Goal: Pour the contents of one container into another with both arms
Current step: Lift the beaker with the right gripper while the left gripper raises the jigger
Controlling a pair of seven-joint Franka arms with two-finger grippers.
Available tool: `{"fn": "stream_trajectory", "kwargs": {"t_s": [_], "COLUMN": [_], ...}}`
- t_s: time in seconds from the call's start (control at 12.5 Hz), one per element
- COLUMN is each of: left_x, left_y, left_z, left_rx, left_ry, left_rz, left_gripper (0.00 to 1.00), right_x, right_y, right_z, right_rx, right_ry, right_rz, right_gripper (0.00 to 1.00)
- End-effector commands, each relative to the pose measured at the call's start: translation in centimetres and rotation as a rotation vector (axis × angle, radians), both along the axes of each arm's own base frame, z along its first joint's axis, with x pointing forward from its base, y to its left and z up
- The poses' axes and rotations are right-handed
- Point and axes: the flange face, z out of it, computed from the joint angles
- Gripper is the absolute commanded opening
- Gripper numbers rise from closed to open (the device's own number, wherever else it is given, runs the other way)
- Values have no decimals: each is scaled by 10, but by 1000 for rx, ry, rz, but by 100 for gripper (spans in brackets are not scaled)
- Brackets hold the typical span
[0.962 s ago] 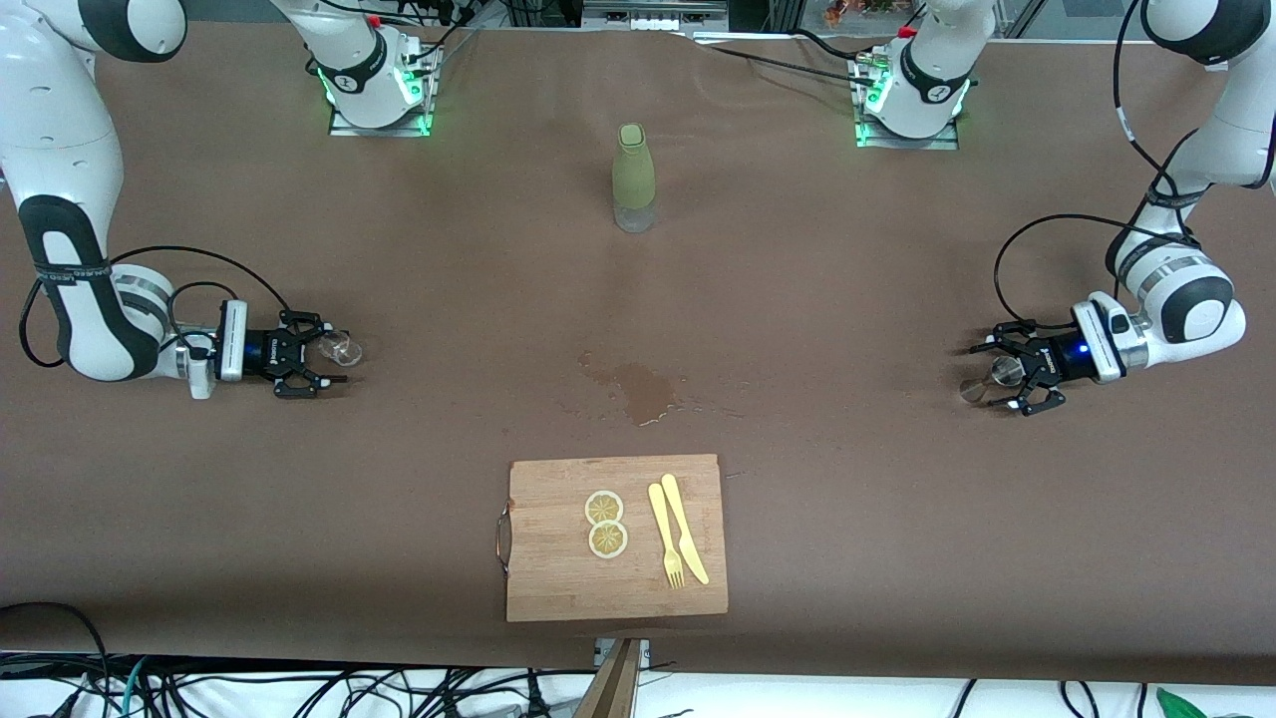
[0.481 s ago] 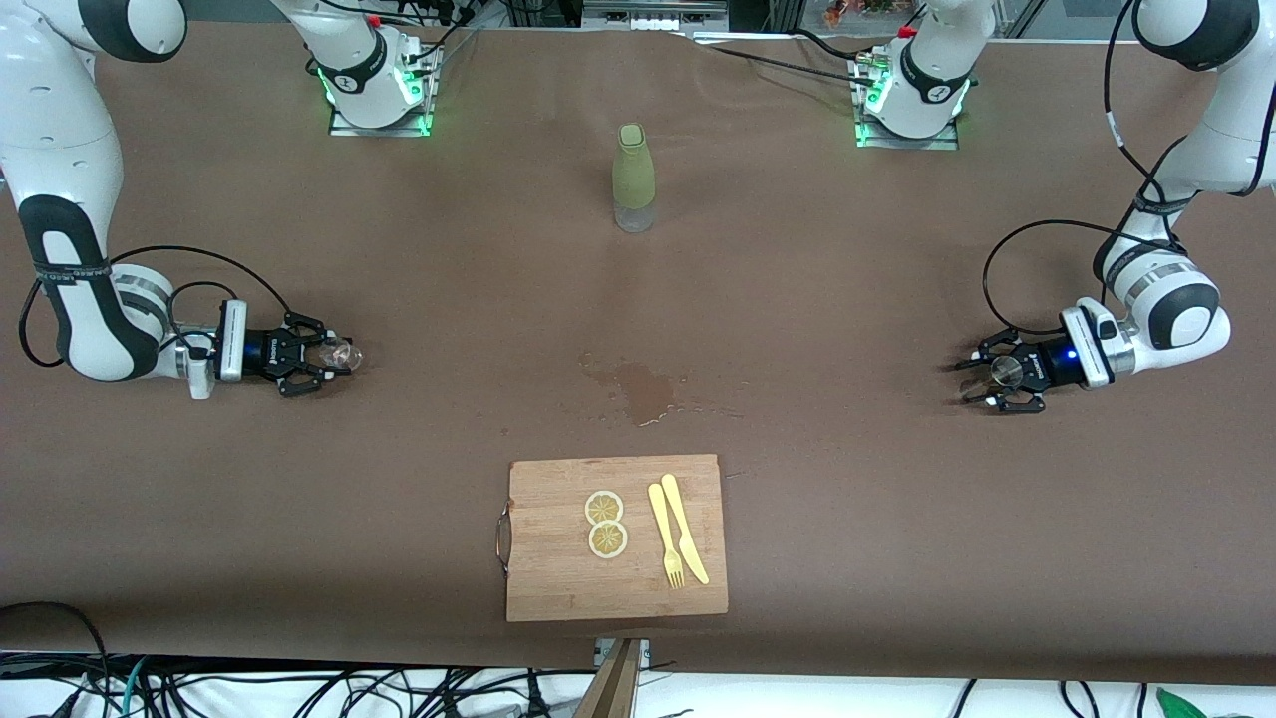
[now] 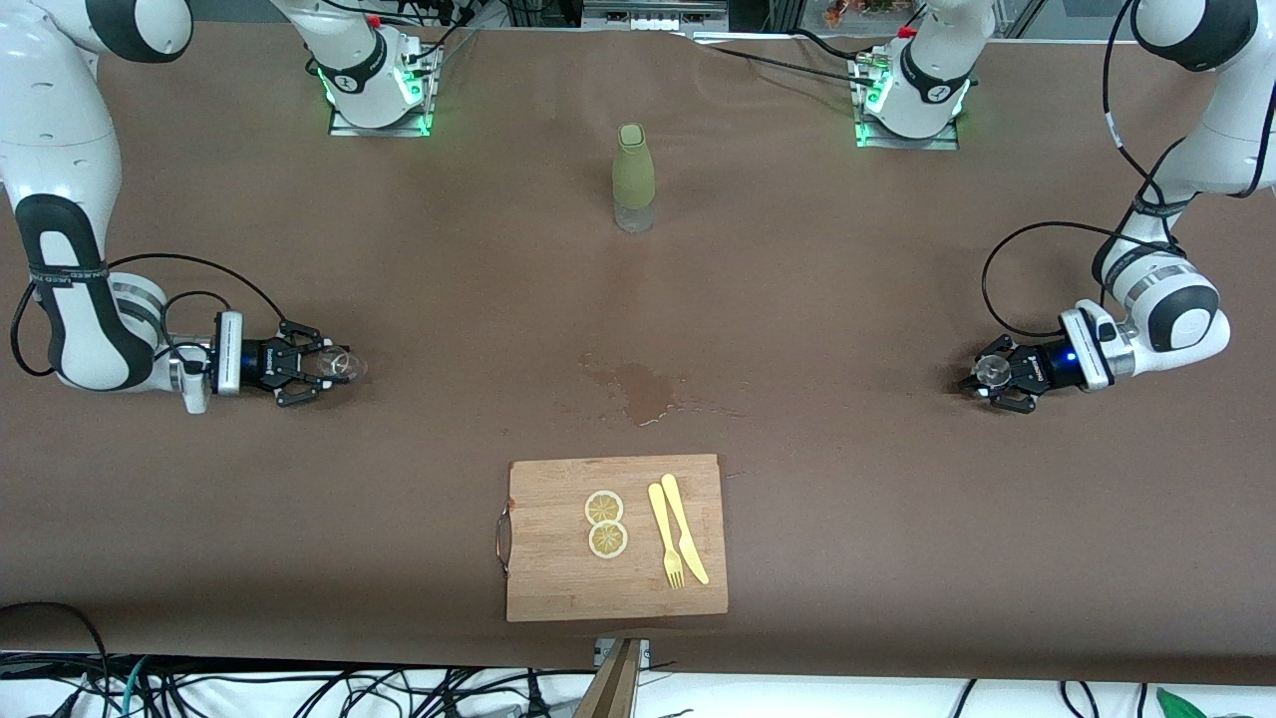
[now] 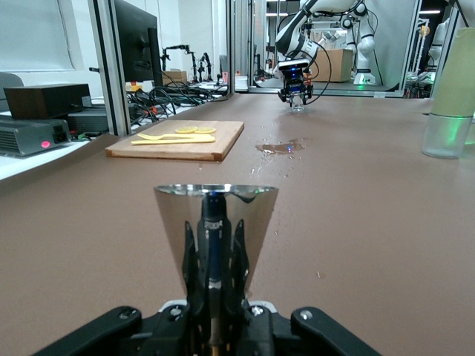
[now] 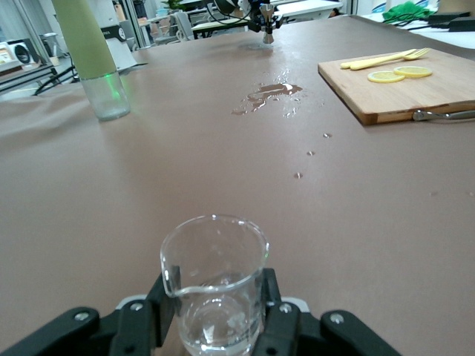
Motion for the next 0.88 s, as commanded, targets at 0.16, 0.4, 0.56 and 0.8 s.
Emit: {"fn": "stream_trajectory", "kwargs": {"t_s": [0.16, 0.4, 0.56, 0.8], "left_x": [24, 37, 44, 55], "left_y": [-50, -104, -151, -211], "left_z": [15, 26, 30, 36], "left_rx": [-96, -154, -208, -216], "left_ry": [-34, -17, 45, 41], "left_rz": [-16, -36, -54, -60], "left_gripper": [0, 0, 0, 0], "right_x": [28, 44, 63, 87], "right_y": [28, 52, 83, 128], "right_z": [37, 62, 86, 123], "right_rx": [-56, -83, -139, -215], "right_ry": [64, 90, 143, 222], "right_rz": [25, 22, 45, 35], "right_gripper": [22, 22, 22, 22]}}
